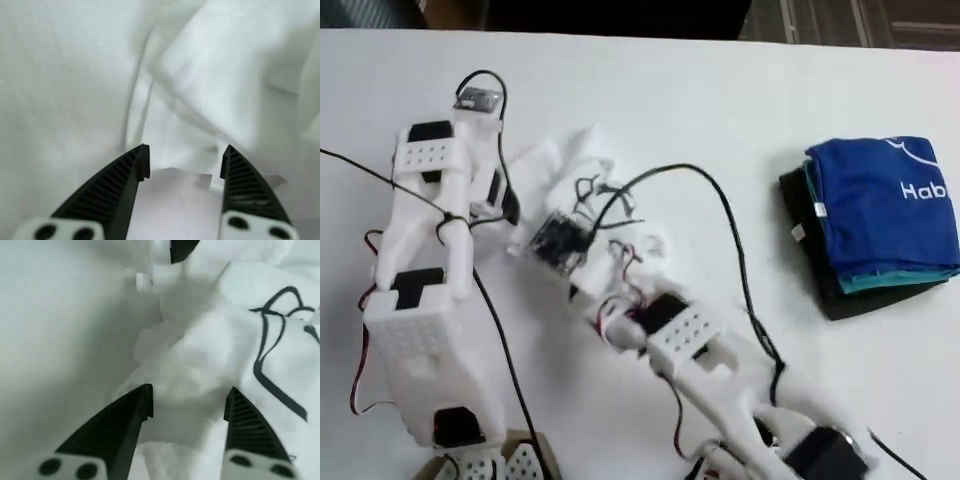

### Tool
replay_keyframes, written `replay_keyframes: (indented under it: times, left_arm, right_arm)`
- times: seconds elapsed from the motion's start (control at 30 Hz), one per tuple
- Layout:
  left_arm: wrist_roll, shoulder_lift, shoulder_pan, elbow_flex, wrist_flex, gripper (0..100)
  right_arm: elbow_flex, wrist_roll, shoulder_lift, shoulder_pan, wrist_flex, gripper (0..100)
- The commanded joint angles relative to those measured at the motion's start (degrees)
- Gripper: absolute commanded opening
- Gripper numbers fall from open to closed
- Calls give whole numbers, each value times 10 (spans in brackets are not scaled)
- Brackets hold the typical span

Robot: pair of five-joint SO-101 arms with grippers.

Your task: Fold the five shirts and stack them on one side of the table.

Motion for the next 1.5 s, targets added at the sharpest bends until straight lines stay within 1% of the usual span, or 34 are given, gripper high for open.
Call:
replay_keyframes:
  times: [0.0, 0.07, 0.13, 0.17, 0.23, 0.37, 0.43, 0.57, 0.6, 0.67, 0.8, 0.83, 0.9, 1.0, 1.07, 1.13, 1.2, 1.3, 1.47]
  left_arm:
    - [5, -4, -4, -14, 2, 249]
    - [5, -4, -4, -13, 2, 249]
    - [5, -4, -4, -8, -2, 249]
    - [5, -4, -4, -3, -9, 249]
    - [5, -4, -4, 13, -26, 249]
    - [5, -4, -4, 33, -41, 249]
    - [5, -4, -4, 33, -43, 249]
    - [5, -4, 4, 34, -43, 249]
    - [5, -4, 6, 34, -43, 249]
    - [5, -4, 8, 34, -44, 249]
    - [5, -3, 9, 34, -44, 249]
    - [5, -3, 9, 34, -44, 249]
    - [5, -3, 9, 34, -44, 249]
    - [5, -3, 10, 44, -52, 249]
    - [5, -3, 12, 59, -73, 249]
    - [5, -4, 18, 74, -89, 249]
    - [4, -4, 27, 80, -91, 249]
    - [4, -4, 33, 81, -91, 249]
    - [4, -4, 37, 83, -91, 249]
  right_arm:
    - [-6, 24, 61, 95, -58, 225]
    - [-28, 47, 88, 149, -65, 143]
    - [-55, 55, 106, 200, -65, 29]
    - [-66, 56, 111, 225, -64, 10]
    - [-80, 56, 118, 275, -64, 49]
    - [-84, 55, 116, 355, -68, 20]
    - [-84, 53, 116, 371, -79, 21]
    - [-89, 4, 109, 391, -91, 25]
    - [-94, 0, 98, 390, -83, 32]
    - [-105, 0, 65, 376, -36, 94]
    - [-115, -1, -43, 338, 78, 310]
    - [-114, -1, -75, 327, 102, 337]
    - [-112, -1, -139, 294, 145, 333]
    - [-97, -1, -220, 227, 187, 293]
    - [-56, -1, -252, 172, 174, 268]
    - [-2, -1, -255, 122, 124, 246]
    - [54, -1, -243, 89, 59, 228]
    - [105, -1, -208, 78, -28, 211]
    - [105, -1, -100, 78, -98, 214]
